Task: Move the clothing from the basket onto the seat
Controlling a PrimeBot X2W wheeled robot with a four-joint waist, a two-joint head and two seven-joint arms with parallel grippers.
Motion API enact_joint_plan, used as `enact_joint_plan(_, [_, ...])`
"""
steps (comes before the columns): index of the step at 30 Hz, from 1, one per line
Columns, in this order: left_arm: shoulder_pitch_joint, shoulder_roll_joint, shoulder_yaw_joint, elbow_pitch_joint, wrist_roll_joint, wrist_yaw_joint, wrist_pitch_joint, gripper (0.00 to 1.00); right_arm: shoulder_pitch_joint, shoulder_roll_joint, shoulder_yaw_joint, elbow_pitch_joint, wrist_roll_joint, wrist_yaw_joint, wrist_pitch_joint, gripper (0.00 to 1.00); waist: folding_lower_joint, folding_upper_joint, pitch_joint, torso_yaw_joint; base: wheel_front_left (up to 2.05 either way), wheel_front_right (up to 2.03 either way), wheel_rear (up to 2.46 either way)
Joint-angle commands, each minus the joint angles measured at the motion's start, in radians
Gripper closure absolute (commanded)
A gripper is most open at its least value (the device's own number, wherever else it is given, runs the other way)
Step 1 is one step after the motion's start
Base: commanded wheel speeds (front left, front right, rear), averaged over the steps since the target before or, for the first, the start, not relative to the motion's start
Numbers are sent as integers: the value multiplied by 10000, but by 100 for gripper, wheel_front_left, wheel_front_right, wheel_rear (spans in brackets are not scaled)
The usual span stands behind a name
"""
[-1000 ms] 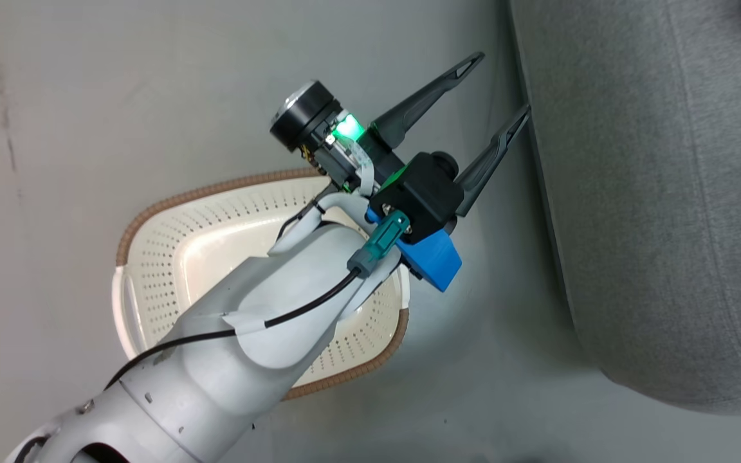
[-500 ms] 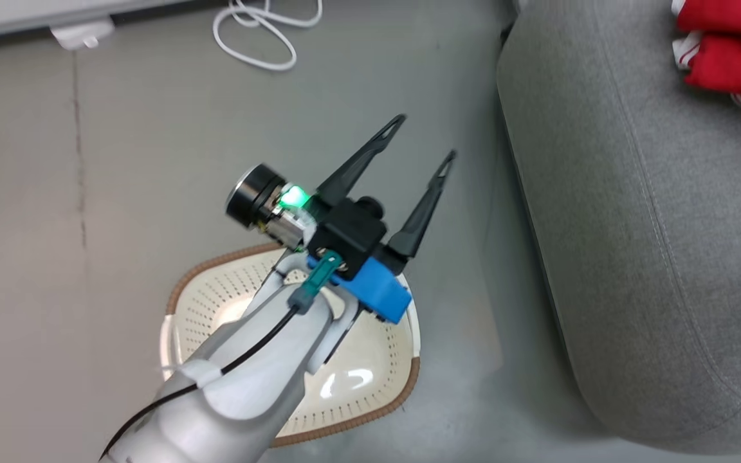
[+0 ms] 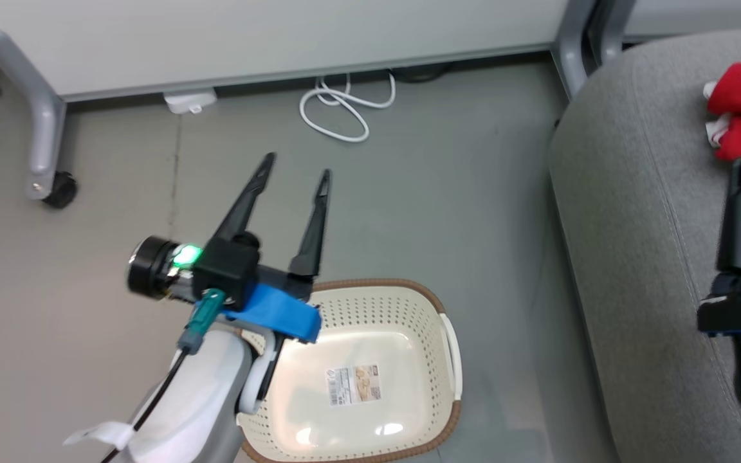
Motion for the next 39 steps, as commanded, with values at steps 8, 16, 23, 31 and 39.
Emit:
enact_joint_plan(8, [1157,52,1310,-366,73,21,-27,0,606,215,645,-149,49,1,-9,0,2,0,-935,700,0,0,0])
enact_joint_plan(16, [2316,61,2418,-501,320,-130,-27,0,1265,545,905,-309,56,1,-8,0,2,0,-1566,954,0,0,0])
enact_joint_plan(23, [3188,-55,2986,-686,556,-441,-27,0,1920,775,1067,-281,104,1,-9,0,2,0,-1962,1149,0,0,0])
enact_joint_plan(31, [3816,-236,3466,-734,746,-783,-27,0,2506,977,1316,-346,133,3,-9,0,2,0,-2292,1308,0,0,0])
enact_joint_plan(39, [4113,-454,3790,-667,917,-1021,-27,0,3064,1080,1128,-441,236,1,-9,0,2,0,-2505,1385,0,0,0])
